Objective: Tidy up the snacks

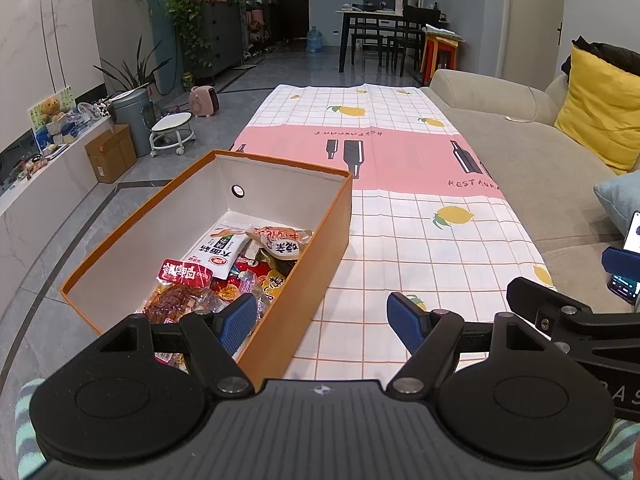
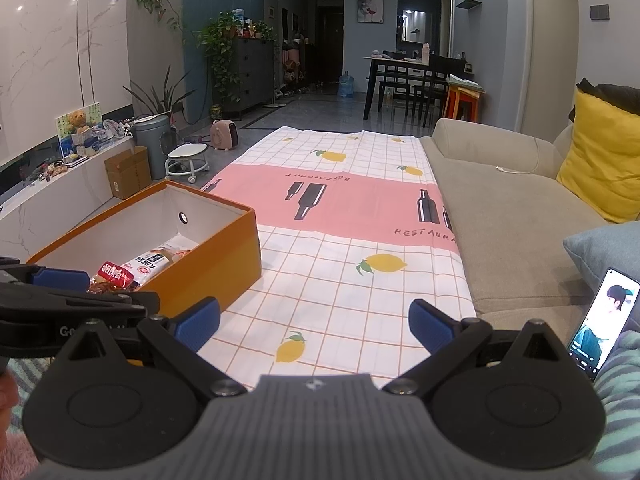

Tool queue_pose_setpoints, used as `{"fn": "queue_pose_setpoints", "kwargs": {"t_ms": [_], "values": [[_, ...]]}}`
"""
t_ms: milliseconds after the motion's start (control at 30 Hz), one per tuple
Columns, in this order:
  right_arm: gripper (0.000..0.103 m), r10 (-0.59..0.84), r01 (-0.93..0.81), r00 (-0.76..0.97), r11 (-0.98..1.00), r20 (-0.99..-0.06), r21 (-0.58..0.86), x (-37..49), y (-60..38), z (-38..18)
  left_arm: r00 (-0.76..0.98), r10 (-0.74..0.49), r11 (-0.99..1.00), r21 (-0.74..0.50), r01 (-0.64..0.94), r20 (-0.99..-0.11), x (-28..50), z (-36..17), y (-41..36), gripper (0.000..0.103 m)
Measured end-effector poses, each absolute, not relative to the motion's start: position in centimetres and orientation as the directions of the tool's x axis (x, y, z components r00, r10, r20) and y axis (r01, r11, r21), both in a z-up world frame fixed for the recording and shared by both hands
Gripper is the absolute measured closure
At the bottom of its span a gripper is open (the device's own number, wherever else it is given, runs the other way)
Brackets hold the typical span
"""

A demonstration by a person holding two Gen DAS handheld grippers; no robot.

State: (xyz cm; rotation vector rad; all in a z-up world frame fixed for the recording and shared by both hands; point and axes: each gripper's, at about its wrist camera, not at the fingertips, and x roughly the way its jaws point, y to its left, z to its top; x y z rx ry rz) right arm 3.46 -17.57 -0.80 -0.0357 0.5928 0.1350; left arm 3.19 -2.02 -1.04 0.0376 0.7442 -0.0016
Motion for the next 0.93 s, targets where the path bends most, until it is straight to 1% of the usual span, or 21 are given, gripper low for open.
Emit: {"fn": "queue_pose_setpoints", "kwargs": {"t_ms": [933], "values": [[0.006, 0.117, -0.137, 0.819, 0.991, -0.561, 0.006, 3.42, -17.53, -0.84, 0.746, 0.011, 0.999, 0.032, 0.014, -0.666, 3.14, -0.57, -2.09, 0.016]]}}
